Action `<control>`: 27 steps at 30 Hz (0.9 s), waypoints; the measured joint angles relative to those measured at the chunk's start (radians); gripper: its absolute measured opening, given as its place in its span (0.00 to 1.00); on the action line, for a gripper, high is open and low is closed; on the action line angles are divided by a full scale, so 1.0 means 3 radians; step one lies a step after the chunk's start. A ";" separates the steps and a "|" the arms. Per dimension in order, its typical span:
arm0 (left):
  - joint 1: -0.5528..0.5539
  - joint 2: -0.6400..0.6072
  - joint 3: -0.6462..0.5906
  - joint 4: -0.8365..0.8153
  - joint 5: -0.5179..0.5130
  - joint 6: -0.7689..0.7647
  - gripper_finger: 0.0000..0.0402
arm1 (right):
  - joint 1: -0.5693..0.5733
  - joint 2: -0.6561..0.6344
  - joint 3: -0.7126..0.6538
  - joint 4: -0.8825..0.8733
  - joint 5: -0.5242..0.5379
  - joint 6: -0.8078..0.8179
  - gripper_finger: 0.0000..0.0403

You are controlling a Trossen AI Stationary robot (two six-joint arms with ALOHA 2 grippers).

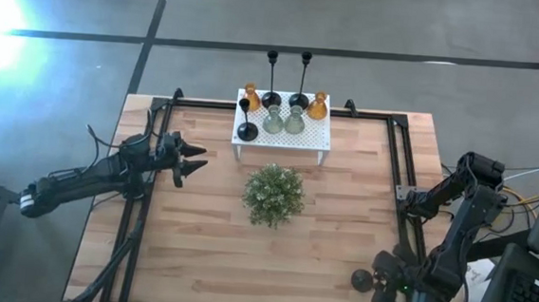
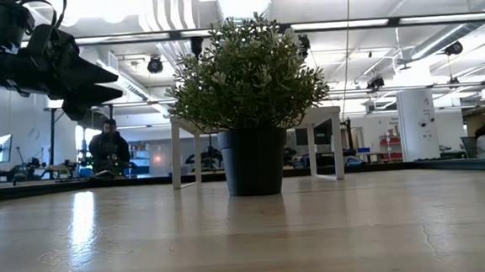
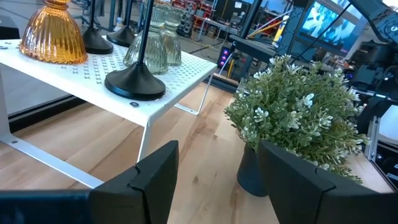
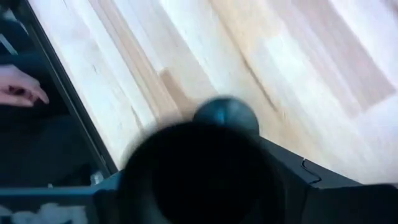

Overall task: Pick & Place candle stick holders
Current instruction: Put the small black candle holder on the shelf

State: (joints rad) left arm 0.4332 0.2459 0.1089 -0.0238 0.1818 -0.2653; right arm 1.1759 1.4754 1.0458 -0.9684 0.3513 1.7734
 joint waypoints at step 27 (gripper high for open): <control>-0.0001 -0.0001 0.0000 -0.0008 0.0000 0.0000 0.55 | -0.0024 0.0005 -0.0010 0.0022 0.0364 -0.0210 0.17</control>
State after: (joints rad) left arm 0.4330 0.2455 0.1089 -0.0261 0.1818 -0.2653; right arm 1.1687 1.4769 1.0428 -0.9618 0.4604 1.7103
